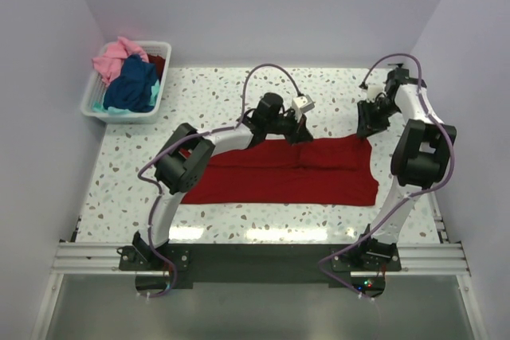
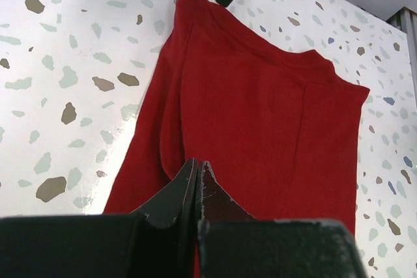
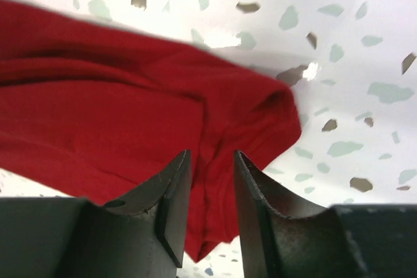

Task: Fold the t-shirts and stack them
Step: Fold the tshirt

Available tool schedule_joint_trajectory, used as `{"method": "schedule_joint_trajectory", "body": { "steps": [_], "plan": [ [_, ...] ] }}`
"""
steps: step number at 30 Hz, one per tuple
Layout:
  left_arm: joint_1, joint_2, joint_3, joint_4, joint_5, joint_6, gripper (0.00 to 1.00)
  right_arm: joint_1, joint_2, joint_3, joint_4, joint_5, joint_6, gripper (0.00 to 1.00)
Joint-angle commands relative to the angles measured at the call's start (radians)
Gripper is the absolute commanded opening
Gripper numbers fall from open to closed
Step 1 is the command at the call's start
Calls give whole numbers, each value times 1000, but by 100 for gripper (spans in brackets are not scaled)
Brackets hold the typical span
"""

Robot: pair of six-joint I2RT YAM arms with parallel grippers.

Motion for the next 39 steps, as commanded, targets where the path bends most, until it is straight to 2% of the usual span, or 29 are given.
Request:
{"method": "schedule_joint_trajectory", "body": {
  "steps": [1, 4, 8, 11, 14, 16, 17, 21, 26, 28, 33, 39],
  "plan": [
    [1, -37, -14, 61, 28, 31, 0, 1, 34, 63, 60, 29, 51, 42],
    [-8, -48, -30, 58, 60, 48, 0, 1, 72, 104, 53, 26, 71, 50],
    [-29, -63, -44, 35, 74, 83, 0, 1, 77, 129, 1, -32, 51, 52],
    [-37, -71, -60, 41, 57, 90, 0, 1, 60, 111, -24, -83, 13, 47],
    [-37, -60, -54, 44, 34, 71, 0, 6, 44, 92, -33, -116, -14, 31],
    [-36, -56, -44, 41, 31, 64, 0, 10, 34, 86, -33, -129, -15, 24],
    [-35, -54, -43, 41, 28, 62, 0, 18, 34, 83, -36, -132, -17, 24],
    [-34, -46, -29, 29, 29, 62, 0, 32, 61, 81, -42, -111, -27, 25],
    [-26, -37, -14, 23, 29, 62, 0, 32, 145, 100, -38, -87, -33, 45],
    [-25, -36, -4, 15, 31, 62, 0, 32, 173, 113, -35, -84, -37, 47],
    [-19, -27, 5, 4, 31, 65, 0, 32, 233, 149, -64, -107, -55, 45],
    [-12, -22, 5, 4, 31, 62, 0, 32, 219, 140, -85, -144, -72, 41]
  ]
}}
